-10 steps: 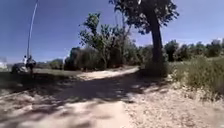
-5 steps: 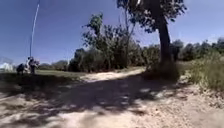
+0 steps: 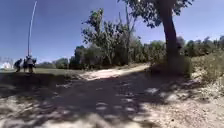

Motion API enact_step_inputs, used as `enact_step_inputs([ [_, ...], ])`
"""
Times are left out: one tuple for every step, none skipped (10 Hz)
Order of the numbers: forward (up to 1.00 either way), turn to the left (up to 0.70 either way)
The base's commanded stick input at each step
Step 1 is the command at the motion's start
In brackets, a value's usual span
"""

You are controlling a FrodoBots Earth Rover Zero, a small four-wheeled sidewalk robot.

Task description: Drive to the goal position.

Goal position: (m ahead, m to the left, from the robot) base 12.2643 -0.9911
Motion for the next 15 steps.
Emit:
enact_step_inputs([
  [0.85, 0.34],
  [0.85, 0.34],
  [0.85, 0.34],
  [0.85, 0.34],
  [0.85, 0.32],
  [0.85, 0.26],
  [0.85, 0.14],
  [0.85, 0.01],
  [0.85, 0.0],
  [0.85, 0.0],
  [0.85, 0.0],
  [0.85, 0.0],
  [0.85, 0.0],
  [0.85, 0.0],
  [0.85, 0.0],
])
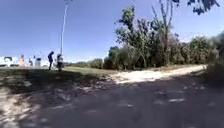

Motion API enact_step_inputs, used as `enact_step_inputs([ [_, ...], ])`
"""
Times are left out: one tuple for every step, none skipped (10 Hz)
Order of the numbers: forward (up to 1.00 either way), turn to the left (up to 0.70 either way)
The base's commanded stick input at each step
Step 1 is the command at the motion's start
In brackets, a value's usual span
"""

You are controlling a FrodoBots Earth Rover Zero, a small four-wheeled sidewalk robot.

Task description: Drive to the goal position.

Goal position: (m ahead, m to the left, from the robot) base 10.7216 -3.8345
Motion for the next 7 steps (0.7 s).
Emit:
enact_step_inputs([
  [0.85, -0.01],
  [0.85, -0.11],
  [0.85, -0.29],
  [0.85, -0.34],
  [0.85, -0.34],
  [0.85, -0.34],
  [0.85, -0.34],
])
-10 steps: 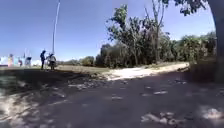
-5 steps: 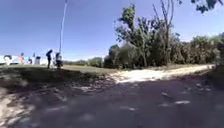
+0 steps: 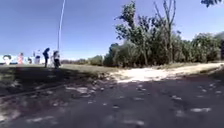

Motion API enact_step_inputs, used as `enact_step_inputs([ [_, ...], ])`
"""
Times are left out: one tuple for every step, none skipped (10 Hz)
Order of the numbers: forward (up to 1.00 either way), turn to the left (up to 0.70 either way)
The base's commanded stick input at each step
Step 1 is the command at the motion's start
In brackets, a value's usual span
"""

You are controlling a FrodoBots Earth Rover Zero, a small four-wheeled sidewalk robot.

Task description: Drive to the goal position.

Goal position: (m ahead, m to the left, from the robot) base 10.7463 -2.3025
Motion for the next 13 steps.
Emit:
enact_step_inputs([
  [0.85, -0.34],
  [0.85, -0.34],
  [0.85, -0.34],
  [0.85, -0.03],
  [0.85, 0.0],
  [0.85, 0.0],
  [0.85, 0.0],
  [0.85, 0.0],
  [0.85, 0.0],
  [0.85, 0.0],
  [0.85, 0.0],
  [0.85, 0.0],
  [0.85, 0.0],
])
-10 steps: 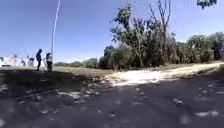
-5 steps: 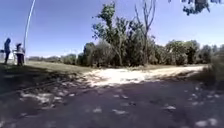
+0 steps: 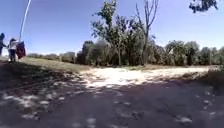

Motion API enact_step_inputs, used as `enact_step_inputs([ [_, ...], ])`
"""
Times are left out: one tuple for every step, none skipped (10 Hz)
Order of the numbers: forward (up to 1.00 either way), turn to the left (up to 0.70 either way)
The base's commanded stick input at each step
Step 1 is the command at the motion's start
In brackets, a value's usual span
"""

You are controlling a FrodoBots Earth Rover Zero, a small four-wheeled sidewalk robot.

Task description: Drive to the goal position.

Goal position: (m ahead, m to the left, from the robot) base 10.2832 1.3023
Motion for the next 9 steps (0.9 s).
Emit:
enact_step_inputs([
  [0.85, 0.0],
  [0.85, 0.0],
  [0.85, 0.0],
  [0.85, 0.0],
  [0.85, 0.0],
  [0.85, 0.0],
  [0.85, 0.0],
  [0.85, 0.0],
  [0.85, 0.0],
])
